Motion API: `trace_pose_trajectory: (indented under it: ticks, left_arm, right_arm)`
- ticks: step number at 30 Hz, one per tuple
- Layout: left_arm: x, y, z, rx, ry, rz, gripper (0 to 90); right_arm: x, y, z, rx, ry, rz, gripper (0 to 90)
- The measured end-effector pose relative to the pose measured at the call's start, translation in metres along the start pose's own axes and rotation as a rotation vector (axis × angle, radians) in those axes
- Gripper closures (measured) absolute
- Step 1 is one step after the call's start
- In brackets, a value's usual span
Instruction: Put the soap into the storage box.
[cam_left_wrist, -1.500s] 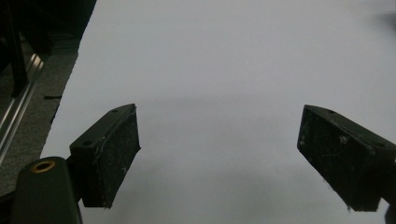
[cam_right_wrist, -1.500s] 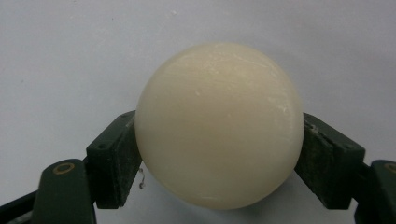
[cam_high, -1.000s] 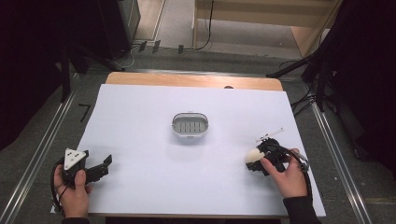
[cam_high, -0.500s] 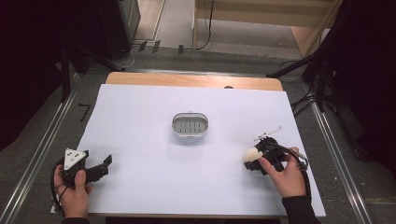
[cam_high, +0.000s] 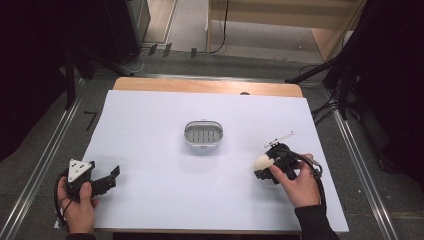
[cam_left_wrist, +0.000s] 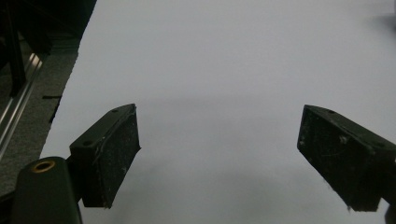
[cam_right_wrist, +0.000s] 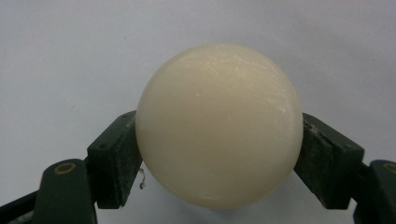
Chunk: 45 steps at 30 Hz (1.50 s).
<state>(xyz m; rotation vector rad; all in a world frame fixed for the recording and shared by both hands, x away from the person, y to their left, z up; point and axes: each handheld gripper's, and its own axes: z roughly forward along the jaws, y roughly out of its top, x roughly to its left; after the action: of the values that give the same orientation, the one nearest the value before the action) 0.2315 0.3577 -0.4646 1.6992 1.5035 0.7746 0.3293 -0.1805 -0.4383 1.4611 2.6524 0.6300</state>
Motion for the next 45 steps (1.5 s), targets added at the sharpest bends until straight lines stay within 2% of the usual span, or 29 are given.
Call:
trace_pose_trajectory:
  ticks: [16,25,45]
  left_arm:
    - [0.000,0.000,0.000,0.000,0.001,-0.001,13.9]
    - [0.001,0.000,0.000,0.000,-0.001,-0.007,13.9]
    - [0.001,0.000,0.000,0.000,-0.002,-0.007,13.9]
  right_arm:
    - [0.010,0.019,-0.001,0.013,-0.011,-0.040,23.6]
    - [0.016,0.029,0.002,0.019,0.006,-0.061,23.6]
    - [0.027,0.045,0.005,0.026,0.020,-0.076,23.6]
